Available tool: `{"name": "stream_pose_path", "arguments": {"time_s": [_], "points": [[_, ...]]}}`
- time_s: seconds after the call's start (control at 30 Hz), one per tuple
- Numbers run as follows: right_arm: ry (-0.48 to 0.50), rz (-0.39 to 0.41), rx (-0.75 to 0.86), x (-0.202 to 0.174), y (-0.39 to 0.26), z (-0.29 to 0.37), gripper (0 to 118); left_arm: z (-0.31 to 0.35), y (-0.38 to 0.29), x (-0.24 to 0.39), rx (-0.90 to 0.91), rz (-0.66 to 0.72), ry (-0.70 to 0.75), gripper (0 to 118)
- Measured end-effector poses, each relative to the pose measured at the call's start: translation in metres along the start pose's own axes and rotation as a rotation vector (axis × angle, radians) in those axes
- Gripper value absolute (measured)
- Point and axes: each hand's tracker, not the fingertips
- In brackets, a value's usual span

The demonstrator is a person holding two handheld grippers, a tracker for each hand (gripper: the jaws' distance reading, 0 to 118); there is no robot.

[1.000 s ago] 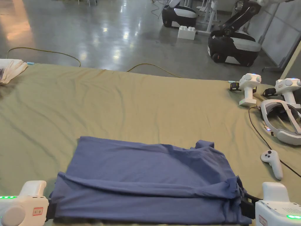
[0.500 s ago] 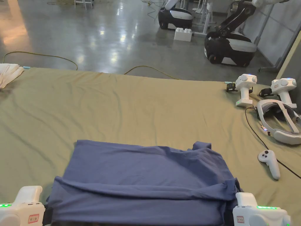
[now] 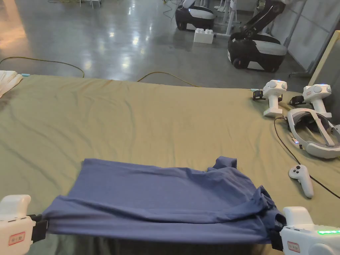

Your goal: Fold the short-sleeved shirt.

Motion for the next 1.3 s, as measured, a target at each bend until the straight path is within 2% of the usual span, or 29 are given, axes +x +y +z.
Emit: {"name": "stream_pose_path", "arguments": {"time_s": [0.2, 0.37, 0.67, 0.8, 0.87, 0.9, 0.93, 0.97, 1.03, 1.07, 1.3], "points": [[-0.002, 0.043, -0.009, 0.0, -0.008, 0.031, 8, 0.025, -0.003, -0.007, 0.036, 0.007, -0.016, 4], [-0.013, 0.065, -0.057, -0.006, -0.037, 0.032, 8, 0.026, -0.032, -0.009, -0.014, 0.006, -0.011, 4], [-0.065, 0.122, -0.221, -0.021, -0.095, -0.013, 8, -0.014, -0.106, -0.016, -0.212, -0.008, 0.016, 4], [-0.09, 0.13, -0.221, -0.029, -0.101, -0.021, 9, -0.028, -0.117, -0.017, -0.234, 0.014, 0.013, 4], [-0.107, 0.144, -0.218, -0.032, -0.097, -0.019, 16, -0.029, -0.116, -0.016, -0.22, 0.03, 0.014, 4], [-0.118, 0.145, -0.219, -0.033, -0.095, -0.016, 25, -0.03, -0.114, -0.016, -0.215, 0.042, 0.011, 5], [-0.133, 0.141, -0.217, -0.033, -0.092, -0.013, 41, -0.03, -0.111, -0.016, -0.211, 0.052, 0.012, 10], [-0.161, 0.137, -0.202, -0.033, -0.088, -0.007, 52, -0.029, -0.109, -0.015, -0.204, 0.062, 0.01, 22], [-0.161, 0.112, -0.119, -0.035, -0.074, 0.011, 55, -0.025, -0.103, -0.012, -0.168, 0.072, 0.01, 41], [-0.164, 0.089, -0.064, -0.036, -0.066, 0.021, 63, -0.022, -0.098, -0.009, -0.125, 0.067, 0.014, 50], [-0.119, 0.002, 0.344, -0.065, -0.005, 0.061, 64, 0.003, -0.049, 0.023, 0.179, 0.025, -0.007, 51]]}}
